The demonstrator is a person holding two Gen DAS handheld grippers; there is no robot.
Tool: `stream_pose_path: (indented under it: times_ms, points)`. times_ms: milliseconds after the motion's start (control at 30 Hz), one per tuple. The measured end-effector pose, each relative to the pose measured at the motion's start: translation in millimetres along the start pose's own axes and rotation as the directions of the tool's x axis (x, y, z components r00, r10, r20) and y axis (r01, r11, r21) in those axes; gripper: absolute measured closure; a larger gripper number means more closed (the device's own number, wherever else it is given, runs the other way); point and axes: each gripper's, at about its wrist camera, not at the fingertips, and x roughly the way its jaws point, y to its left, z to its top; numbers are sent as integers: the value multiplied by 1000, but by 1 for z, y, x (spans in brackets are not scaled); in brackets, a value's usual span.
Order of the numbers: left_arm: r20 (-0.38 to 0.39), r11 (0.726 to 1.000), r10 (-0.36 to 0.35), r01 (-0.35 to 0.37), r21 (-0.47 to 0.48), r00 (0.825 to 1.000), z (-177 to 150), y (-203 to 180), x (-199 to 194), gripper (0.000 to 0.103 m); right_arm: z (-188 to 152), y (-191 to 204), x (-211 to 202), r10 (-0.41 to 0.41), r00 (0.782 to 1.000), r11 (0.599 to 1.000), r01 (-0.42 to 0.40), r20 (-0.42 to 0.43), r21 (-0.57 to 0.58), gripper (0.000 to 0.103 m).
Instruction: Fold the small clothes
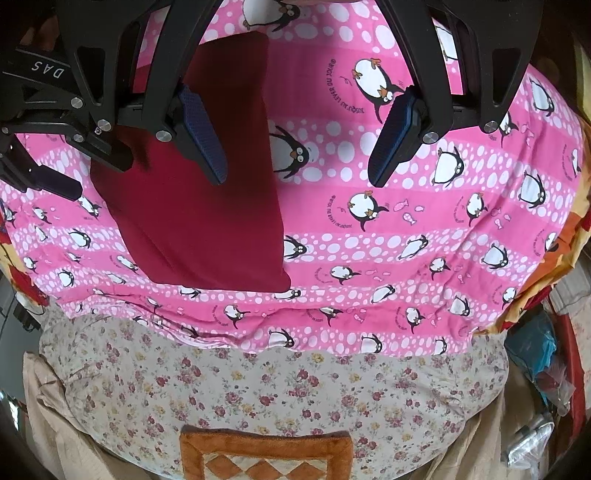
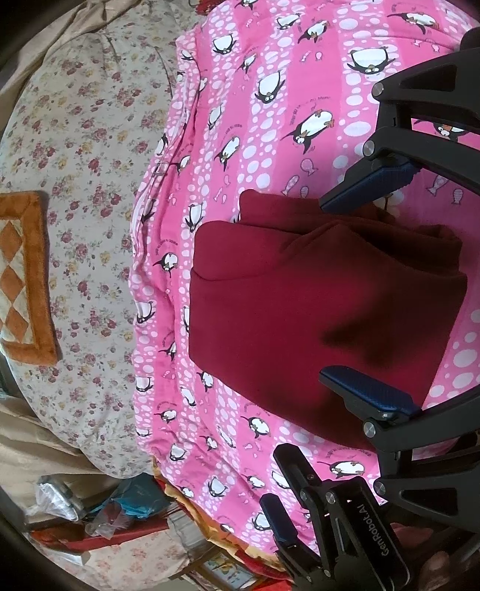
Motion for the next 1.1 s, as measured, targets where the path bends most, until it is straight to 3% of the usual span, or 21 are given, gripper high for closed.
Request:
stream_pose_path:
  times_ms: [1100]
  points:
    - [-6, 1000, -27, 27, -9, 1000, 0, 7, 12, 24, -1, 4, 11, 2, 1000, 1000, -2, -31, 4, 21]
